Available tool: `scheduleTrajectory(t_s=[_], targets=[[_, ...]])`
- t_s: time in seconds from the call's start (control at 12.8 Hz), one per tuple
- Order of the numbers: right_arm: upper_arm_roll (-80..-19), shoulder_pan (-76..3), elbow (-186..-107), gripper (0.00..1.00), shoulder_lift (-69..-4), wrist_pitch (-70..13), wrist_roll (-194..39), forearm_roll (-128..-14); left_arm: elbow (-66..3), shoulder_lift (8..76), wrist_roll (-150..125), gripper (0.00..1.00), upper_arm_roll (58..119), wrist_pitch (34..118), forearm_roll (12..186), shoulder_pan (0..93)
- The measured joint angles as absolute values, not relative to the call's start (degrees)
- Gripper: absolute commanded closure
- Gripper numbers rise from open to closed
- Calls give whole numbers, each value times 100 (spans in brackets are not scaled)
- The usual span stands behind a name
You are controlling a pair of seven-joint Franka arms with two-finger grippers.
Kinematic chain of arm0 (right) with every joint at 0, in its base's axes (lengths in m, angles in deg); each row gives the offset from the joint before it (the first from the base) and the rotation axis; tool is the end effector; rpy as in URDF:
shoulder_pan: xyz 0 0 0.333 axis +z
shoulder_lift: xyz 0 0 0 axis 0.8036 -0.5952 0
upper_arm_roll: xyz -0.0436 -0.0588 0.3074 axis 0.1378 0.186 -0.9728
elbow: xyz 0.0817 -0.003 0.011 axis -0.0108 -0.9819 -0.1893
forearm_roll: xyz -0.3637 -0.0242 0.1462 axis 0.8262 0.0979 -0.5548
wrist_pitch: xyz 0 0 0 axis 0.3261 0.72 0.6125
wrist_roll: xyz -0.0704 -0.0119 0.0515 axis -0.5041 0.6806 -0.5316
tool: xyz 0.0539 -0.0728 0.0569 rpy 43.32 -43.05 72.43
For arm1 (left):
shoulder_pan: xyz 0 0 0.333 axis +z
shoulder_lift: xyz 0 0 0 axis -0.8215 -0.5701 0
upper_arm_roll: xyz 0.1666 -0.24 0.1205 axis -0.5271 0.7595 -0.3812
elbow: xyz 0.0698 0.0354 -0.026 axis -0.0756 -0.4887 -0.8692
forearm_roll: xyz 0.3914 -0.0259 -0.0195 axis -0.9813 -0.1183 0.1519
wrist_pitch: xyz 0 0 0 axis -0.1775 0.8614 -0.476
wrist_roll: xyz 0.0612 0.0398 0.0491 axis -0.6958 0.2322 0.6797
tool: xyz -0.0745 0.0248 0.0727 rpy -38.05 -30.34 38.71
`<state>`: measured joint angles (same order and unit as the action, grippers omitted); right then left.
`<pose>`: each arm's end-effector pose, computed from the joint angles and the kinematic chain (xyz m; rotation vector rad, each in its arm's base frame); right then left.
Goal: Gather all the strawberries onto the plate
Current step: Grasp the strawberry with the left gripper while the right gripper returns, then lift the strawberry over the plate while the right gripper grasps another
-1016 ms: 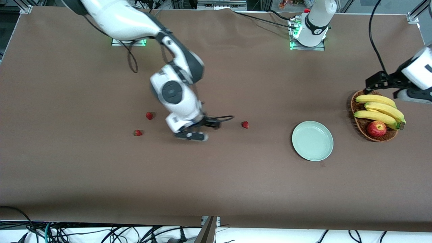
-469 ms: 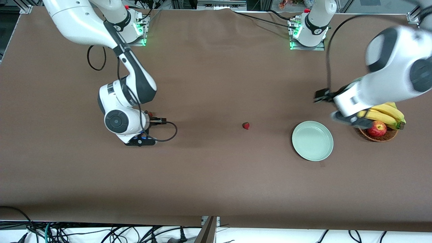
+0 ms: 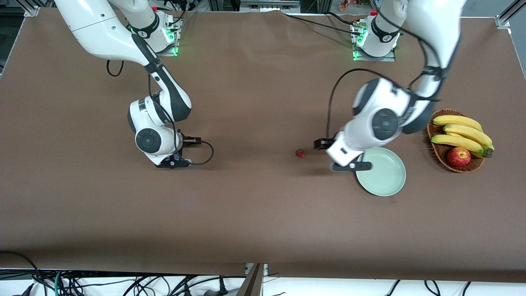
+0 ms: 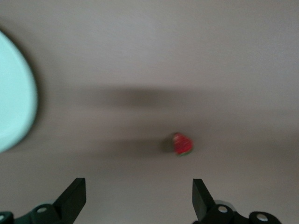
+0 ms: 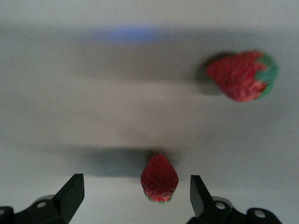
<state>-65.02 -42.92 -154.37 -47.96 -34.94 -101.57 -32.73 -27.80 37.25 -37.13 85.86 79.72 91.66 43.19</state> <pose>0.5637 0.2093 0.1741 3.0652 0.0532 -0.5217 0.5964 -0.2951 0.2982 3.0238 0.1609 -0.2420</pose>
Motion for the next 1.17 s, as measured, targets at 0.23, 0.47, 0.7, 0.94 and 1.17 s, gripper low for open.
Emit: scheduleTrajectory(t_s=[0.23, 0.47, 0.7, 0.94, 1.17], targets=[[-6453, -4294, -15675, 39, -4662, -3512, -9956, -3273, -2776, 3058, -4610, 8, 8582, 8897, 8640, 3746], [-6381, -4298, -15737, 43, -4581, -3537, -9865, -3273, -2761, 2726, -4692, 31, 8578, 9147, 8433, 3638], [-6378, -4298, -15747, 43, -4577, -3710, -9850, -3273, -2752, 2597, -4690, 56, 8578, 9199, 8414, 3614], [-6368, -4298, -15791, 75, -4577, -3866, -9844, -3273, -2735, 2583, -4680, 81, 8576, 9203, 8303, 3613], [-6362, -4298, -15792, 96, -4572, -3874, -9836, -3273, -2707, 2581, -4683, 90, 8563, 9181, 8051, 3620]])
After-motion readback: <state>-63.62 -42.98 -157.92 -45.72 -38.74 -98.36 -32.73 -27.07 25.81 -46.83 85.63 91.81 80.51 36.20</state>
